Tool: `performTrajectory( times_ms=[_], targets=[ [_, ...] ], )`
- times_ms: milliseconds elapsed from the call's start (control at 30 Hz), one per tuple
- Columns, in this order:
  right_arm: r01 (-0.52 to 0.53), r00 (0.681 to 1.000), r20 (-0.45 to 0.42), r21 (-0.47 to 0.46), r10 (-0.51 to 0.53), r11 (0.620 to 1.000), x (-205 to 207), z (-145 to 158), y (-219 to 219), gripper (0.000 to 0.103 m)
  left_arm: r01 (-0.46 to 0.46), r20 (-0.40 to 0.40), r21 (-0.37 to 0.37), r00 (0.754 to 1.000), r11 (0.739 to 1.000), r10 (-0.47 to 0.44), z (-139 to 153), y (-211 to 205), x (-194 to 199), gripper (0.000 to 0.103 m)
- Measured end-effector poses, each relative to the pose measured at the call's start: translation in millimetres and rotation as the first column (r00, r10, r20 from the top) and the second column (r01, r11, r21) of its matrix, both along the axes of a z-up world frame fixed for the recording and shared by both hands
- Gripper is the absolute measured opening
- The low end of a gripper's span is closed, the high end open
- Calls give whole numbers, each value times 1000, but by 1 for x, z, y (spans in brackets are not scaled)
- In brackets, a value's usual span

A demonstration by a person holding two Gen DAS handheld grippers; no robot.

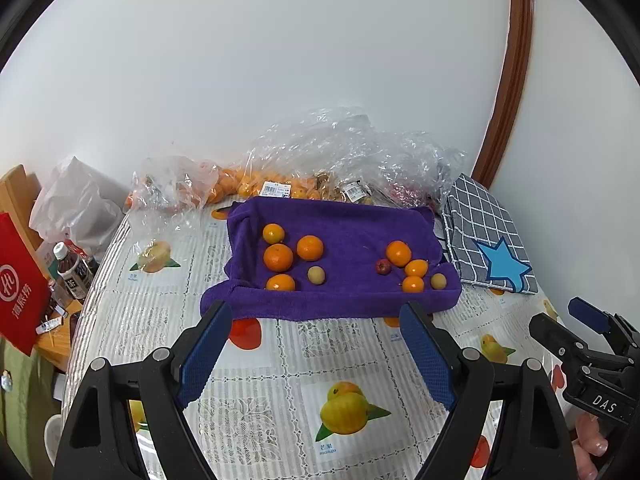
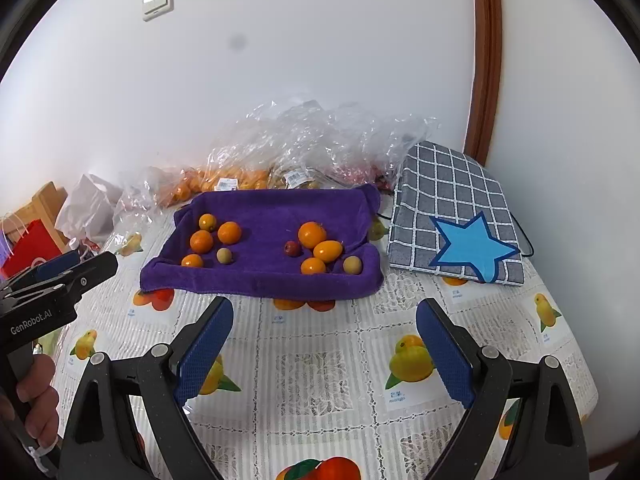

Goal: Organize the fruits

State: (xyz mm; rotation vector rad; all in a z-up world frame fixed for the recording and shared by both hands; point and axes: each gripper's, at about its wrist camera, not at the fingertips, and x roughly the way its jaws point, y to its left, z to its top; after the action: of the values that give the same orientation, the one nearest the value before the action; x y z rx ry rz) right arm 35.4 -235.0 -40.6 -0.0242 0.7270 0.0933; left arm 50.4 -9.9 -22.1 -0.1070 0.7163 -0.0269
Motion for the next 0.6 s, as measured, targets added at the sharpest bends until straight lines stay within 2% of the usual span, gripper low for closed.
performTrajectory(
  times_ms=[600],
  targets=[
    [-2,1000,-3,5,2,1000,1,0,0,92,2,-2,-2,1000,1000,-2,0,1,1,85]
  ],
)
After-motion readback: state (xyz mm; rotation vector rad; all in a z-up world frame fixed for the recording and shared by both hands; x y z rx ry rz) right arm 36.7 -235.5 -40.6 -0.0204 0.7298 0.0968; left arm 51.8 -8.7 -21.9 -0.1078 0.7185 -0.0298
